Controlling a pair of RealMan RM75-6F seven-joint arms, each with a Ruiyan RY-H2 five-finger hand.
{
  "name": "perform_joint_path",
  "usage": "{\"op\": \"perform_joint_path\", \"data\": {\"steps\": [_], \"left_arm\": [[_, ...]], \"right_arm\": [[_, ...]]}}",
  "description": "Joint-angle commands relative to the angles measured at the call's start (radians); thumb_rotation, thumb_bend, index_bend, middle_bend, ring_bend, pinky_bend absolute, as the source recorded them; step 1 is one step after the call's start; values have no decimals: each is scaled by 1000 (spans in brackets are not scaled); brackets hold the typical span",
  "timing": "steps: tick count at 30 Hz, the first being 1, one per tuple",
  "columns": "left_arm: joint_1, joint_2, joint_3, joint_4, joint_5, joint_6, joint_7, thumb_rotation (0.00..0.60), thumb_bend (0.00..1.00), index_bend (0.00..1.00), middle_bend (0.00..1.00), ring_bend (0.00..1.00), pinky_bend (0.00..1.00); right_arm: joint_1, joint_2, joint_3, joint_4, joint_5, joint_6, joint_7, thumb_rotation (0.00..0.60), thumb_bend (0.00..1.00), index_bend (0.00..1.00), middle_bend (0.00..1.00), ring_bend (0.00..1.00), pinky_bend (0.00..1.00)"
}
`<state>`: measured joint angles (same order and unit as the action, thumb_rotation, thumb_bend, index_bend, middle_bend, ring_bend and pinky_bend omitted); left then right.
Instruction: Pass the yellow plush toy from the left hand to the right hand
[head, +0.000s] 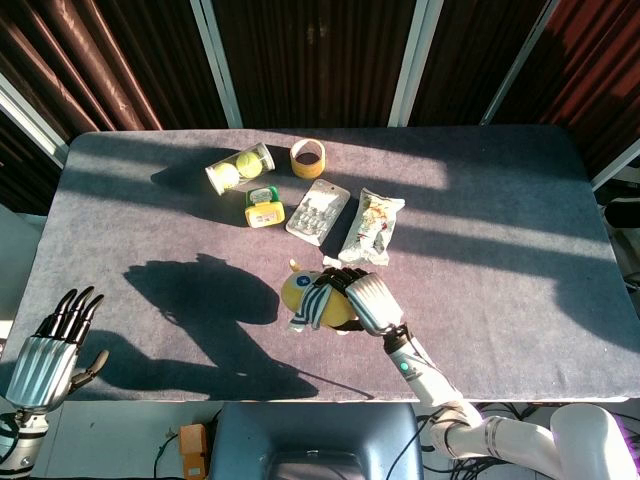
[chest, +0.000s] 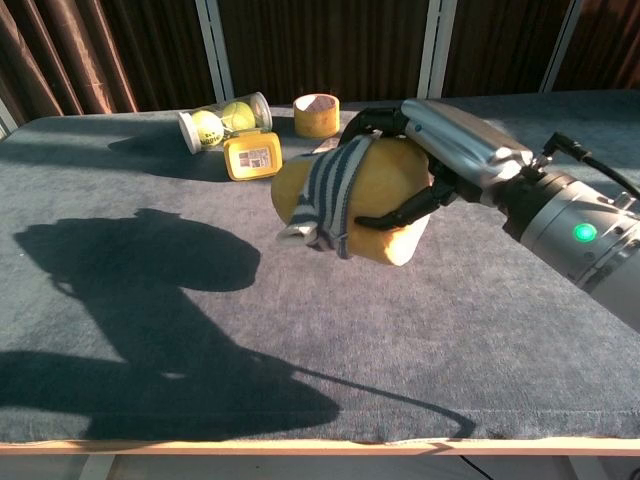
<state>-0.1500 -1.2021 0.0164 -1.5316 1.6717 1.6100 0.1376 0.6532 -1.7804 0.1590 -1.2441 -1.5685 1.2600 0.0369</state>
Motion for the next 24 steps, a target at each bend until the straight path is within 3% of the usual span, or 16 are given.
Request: {"op": "perform_joint_path", "data": {"steps": [1, 5, 12, 14, 19, 20, 24], "left_arm": [[-2, 4, 3, -10, 1, -14, 9, 600, 282, 0, 39, 33, 312], [-2, 2, -1, -20, -4, -27, 25, 600, 282, 0, 39, 33, 319], [-5, 0, -3, -27, -5, -48, 42, 600, 283, 0, 40, 35, 320], [-6, 0, -4, -28, -7, -53, 46, 600, 284, 0, 41, 35, 320], [-8, 1, -6, -31, -9, -63, 28, 600, 281, 0, 41, 36, 333], [-9, 2, -5, -29, -10, -67, 22, 600, 281, 0, 41, 37, 333], [-10, 4, -8, -30, -13, -73, 22, 600, 282, 0, 42, 38, 336]], "right_arm": [[-93, 204, -43, -170, -32, 91, -17, 600, 236, 796, 626, 734, 983], [-156, 350, -81, -216, -20, 109, 14, 600, 236, 794, 627, 731, 973], [-207, 399, -132, -48, -18, 102, 213, 600, 236, 732, 623, 650, 889], [-209, 398, -146, -3, -14, 71, 265, 600, 237, 655, 579, 569, 800], [-197, 402, -181, 67, -24, -5, 356, 600, 234, 189, 158, 161, 333], [-195, 401, -184, 81, -28, -11, 370, 600, 227, 134, 103, 94, 261], [-202, 413, -197, 97, -45, -5, 410, 600, 184, 10, 2, 0, 122]]}}
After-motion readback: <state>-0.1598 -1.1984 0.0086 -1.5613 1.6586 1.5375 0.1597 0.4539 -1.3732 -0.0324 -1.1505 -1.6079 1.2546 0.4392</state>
